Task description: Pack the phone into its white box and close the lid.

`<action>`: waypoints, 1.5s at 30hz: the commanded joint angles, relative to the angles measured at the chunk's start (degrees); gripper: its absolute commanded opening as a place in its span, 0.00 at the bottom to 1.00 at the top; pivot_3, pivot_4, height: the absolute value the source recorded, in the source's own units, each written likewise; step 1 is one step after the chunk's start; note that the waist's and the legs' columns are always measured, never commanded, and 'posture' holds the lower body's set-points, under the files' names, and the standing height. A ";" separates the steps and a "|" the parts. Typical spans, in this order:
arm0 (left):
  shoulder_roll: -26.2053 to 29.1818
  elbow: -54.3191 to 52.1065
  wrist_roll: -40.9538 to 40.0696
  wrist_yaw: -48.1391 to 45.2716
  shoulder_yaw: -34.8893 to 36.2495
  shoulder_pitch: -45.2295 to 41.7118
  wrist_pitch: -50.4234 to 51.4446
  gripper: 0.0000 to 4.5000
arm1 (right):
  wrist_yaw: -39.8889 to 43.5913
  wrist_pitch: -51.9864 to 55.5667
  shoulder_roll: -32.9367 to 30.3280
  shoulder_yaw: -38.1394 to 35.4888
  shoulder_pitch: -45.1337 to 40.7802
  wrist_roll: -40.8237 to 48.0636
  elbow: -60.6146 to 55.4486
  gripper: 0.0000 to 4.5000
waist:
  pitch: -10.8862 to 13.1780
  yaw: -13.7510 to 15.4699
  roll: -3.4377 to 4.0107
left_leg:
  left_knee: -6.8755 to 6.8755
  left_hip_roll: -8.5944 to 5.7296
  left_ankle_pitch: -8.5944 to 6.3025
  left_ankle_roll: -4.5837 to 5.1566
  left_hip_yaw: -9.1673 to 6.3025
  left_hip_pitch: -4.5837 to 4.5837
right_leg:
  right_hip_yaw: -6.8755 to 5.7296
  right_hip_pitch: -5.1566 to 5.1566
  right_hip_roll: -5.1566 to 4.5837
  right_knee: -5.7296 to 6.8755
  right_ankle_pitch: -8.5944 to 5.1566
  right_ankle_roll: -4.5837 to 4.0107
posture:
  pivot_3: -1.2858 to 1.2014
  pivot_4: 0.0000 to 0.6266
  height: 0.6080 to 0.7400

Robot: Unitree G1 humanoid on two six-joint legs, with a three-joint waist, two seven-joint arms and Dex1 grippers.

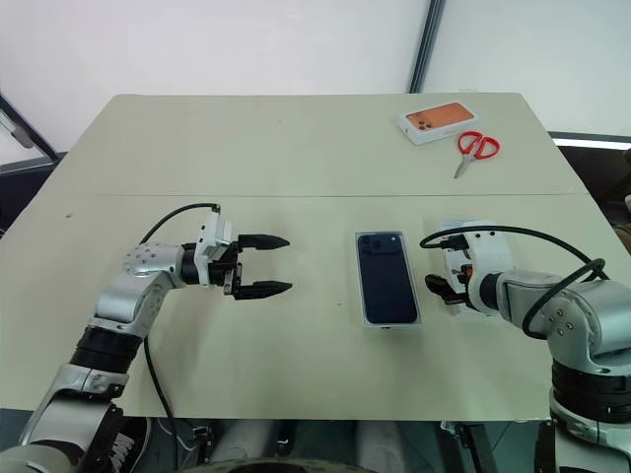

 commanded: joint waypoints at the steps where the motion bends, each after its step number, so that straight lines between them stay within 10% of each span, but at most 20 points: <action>1: 0.14 -2.22 -0.25 0.87 0.39 -0.11 -0.34 1.00 | -2.04 0.38 0.18 -0.68 -0.87 1.20 -0.31 0.82 | 0.00 -0.12 0.00 | 0.00 0.00 0.00 0.00 0.00 0.00 | 0.00 0.00 0.00 0.00 0.00 0.00 | 0.52 0.24 1.00; 9: -0.17 -2.14 0.17 1.54 -0.15 -0.31 -0.90 1.00 | -4.77 0.38 1.77 -0.25 1.07 0.27 -1.23 0.00 | 0.00 -0.77 0.00 | 0.00 0.00 0.00 0.00 0.00 0.01 | -0.01 0.03 0.01 0.00 0.00 0.00 | 0.52 0.24 1.00; 26: -1.00 2.27 -0.72 4.65 2.43 -3.03 0.35 1.00 | -3.43 -0.14 22.67 -17.33 -21.50 6.33 1.11 0.00 | 0.09 -1.37 0.16 | -0.26 0.03 0.09 -0.08 0.20 0.03 | 0.22 -0.27 0.07 0.18 0.01 0.00 | 0.52 0.24 1.00; 34: -3.32 2.87 -0.39 11.03 4.46 -2.75 -0.71 1.00 | -6.78 0.38 36.97 -24.25 -20.77 29.40 4.34 0.00 | 0.05 -1.08 0.11 | -0.35 0.12 0.14 -0.16 0.23 -0.08 | 0.29 -0.44 0.14 0.21 0.02 -0.03 | 0.52 0.24 1.00; 45: -4.18 -3.08 -2.58 14.66 4.73 0.33 3.31 1.00 | -16.75 -22.40 26.94 -1.34 -0.18 69.67 8.90 0.00 | 0.08 -2.58 0.16 | -0.43 0.21 0.16 -0.17 0.42 -0.04 | 0.47 -0.54 0.18 0.25 0.04 -0.05 | 0.52 0.24 1.00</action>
